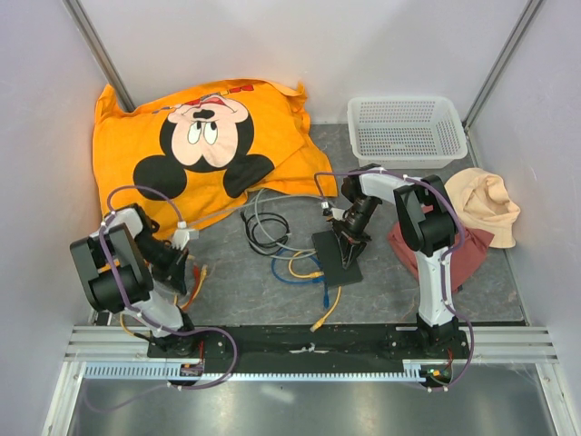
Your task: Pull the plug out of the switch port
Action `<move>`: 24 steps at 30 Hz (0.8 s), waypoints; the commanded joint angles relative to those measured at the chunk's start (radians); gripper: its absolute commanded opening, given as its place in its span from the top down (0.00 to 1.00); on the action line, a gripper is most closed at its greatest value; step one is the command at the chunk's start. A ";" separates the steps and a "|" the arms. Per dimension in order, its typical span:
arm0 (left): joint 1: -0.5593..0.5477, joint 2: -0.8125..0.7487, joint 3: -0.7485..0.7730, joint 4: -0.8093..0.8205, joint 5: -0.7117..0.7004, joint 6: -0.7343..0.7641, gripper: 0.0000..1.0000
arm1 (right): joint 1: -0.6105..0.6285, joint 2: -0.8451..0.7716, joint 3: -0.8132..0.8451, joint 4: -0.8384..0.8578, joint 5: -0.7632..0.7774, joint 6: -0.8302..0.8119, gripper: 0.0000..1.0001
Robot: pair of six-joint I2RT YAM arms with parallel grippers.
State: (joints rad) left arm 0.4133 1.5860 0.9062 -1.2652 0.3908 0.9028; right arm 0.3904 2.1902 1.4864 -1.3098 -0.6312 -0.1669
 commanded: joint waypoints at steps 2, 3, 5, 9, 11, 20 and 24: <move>0.100 0.084 -0.032 0.096 -0.133 0.090 0.97 | -0.004 0.114 -0.034 0.388 0.222 -0.020 1.00; 0.113 0.101 -0.018 0.096 -0.116 0.082 0.96 | -0.002 0.109 -0.034 0.388 0.222 -0.020 1.00; 0.145 0.108 0.025 0.099 -0.093 0.062 0.96 | -0.005 0.106 -0.038 0.386 0.222 -0.020 1.00; 0.153 0.098 0.074 0.081 0.001 0.028 0.89 | -0.005 0.091 -0.061 0.392 0.217 -0.025 1.00; 0.141 0.074 0.135 -0.006 0.090 0.027 0.79 | -0.004 0.085 -0.071 0.392 0.212 -0.028 1.00; -0.238 -0.058 0.385 -0.120 0.450 -0.145 0.42 | -0.005 0.083 -0.061 0.394 0.202 -0.025 1.00; -0.509 -0.066 0.473 -0.033 0.528 -0.298 0.41 | -0.004 0.077 -0.064 0.396 0.202 -0.028 1.00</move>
State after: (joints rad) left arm 0.0814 1.5524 1.3071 -1.3022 0.7712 0.7883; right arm 0.3832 2.1738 1.4620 -1.2869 -0.6510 -0.1684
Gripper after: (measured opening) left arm 0.586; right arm 0.004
